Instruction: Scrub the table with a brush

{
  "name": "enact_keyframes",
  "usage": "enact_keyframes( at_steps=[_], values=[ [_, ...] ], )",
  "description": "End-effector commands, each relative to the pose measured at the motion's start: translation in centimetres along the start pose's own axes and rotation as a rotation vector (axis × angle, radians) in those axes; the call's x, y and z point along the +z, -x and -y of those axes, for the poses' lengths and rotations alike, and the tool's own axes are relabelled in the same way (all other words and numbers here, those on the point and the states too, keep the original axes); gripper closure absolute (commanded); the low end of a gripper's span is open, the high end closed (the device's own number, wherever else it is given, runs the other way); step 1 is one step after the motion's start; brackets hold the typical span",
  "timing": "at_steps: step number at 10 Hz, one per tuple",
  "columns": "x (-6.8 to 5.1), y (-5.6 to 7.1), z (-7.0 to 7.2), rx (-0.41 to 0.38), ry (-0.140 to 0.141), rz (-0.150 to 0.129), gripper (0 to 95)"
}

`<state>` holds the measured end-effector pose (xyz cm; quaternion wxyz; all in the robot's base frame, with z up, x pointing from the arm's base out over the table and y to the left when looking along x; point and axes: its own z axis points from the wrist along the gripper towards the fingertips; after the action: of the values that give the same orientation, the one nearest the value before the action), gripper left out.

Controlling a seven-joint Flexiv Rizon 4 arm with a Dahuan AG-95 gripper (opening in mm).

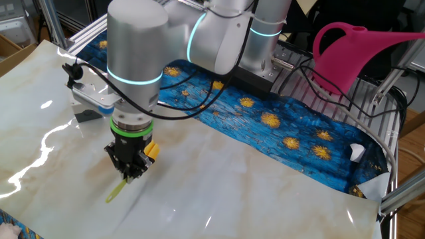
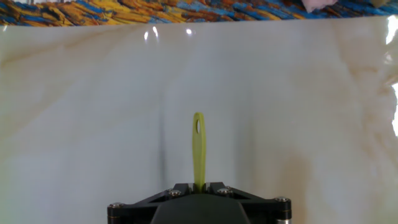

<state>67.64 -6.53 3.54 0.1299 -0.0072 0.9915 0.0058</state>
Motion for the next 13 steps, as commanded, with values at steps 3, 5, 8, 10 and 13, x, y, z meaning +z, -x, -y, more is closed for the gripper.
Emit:
enact_keyframes(
  at_steps=[3, 5, 8, 10, 13],
  values=[
    [0.3, -0.2, 0.0, 0.0, 0.0, 0.008, 95.0],
    [0.6, -0.2, 0.0, 0.002, -0.001, 0.014, 95.0],
    [1.0, -0.3, -0.3, 0.025, -0.001, 0.014, 95.0],
    [1.1, -0.3, -0.8, 0.045, 0.003, 0.012, 95.0],
    [1.3, -0.1, -1.8, 0.075, 0.009, 0.01, 95.0]
  ],
)
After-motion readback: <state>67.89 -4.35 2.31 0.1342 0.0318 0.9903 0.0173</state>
